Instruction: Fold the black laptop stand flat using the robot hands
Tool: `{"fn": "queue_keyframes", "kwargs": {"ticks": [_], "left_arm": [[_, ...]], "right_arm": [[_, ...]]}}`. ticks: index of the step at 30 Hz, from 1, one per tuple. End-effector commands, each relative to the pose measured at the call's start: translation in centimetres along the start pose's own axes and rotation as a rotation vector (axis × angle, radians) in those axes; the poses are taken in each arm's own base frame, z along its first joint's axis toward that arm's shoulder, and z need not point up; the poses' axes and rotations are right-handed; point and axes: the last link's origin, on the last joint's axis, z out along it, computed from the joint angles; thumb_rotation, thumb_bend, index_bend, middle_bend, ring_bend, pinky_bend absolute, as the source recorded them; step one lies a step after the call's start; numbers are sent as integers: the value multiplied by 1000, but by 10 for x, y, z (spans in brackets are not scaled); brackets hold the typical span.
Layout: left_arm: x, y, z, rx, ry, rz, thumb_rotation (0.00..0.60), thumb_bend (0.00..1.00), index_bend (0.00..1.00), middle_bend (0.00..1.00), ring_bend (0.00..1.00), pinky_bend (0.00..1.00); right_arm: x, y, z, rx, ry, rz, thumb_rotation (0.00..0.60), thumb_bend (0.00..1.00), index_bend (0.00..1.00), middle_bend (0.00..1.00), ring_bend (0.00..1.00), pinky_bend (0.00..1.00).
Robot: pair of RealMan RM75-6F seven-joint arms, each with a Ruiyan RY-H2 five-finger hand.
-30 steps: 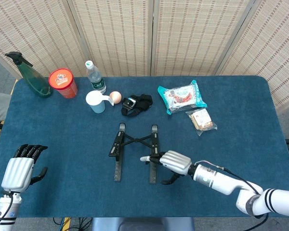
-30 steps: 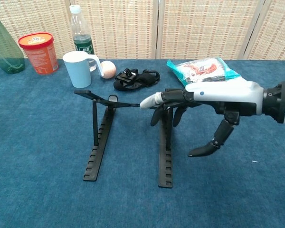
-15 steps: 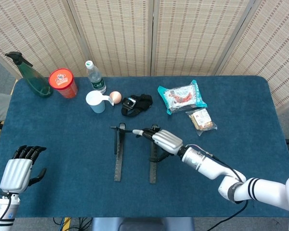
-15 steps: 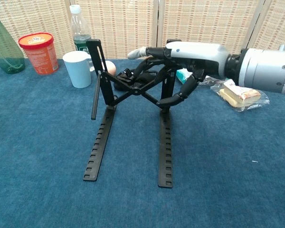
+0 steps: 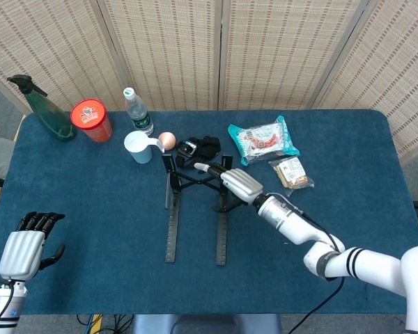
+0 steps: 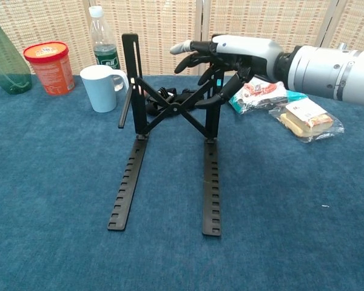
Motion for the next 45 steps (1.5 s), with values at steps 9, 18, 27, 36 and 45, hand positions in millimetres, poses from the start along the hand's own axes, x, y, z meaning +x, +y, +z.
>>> {"fn": "queue_keyframes", "kwargs": {"ticks": [9, 18, 27, 36, 45], "left_arm": [[0, -1, 0, 2, 0, 0, 600, 261, 213, 230, 187, 121], [-1, 2, 2, -11, -4, 0, 600, 261, 214, 230, 187, 121], [1, 1, 0, -5, -3, 4, 600, 261, 215, 230, 187, 121], [2, -3, -4, 13, -2, 4, 600, 261, 215, 230, 187, 122], [2, -4, -6, 19, -4, 4, 600, 261, 215, 230, 187, 121]], "right_arm": [[-5, -8, -28, 61, -67, 12, 600, 156, 30, 178, 61, 208], [-17, 15, -54, -20, -185, 3, 600, 157, 30, 198, 60, 197], [-30, 28, -40, -82, -217, 27, 600, 157, 44, 208, 60, 197], [-35, 33, -20, -107, -215, 47, 600, 157, 44, 207, 60, 197], [-37, 38, -10, -125, -204, 59, 600, 157, 44, 207, 60, 197]]}}
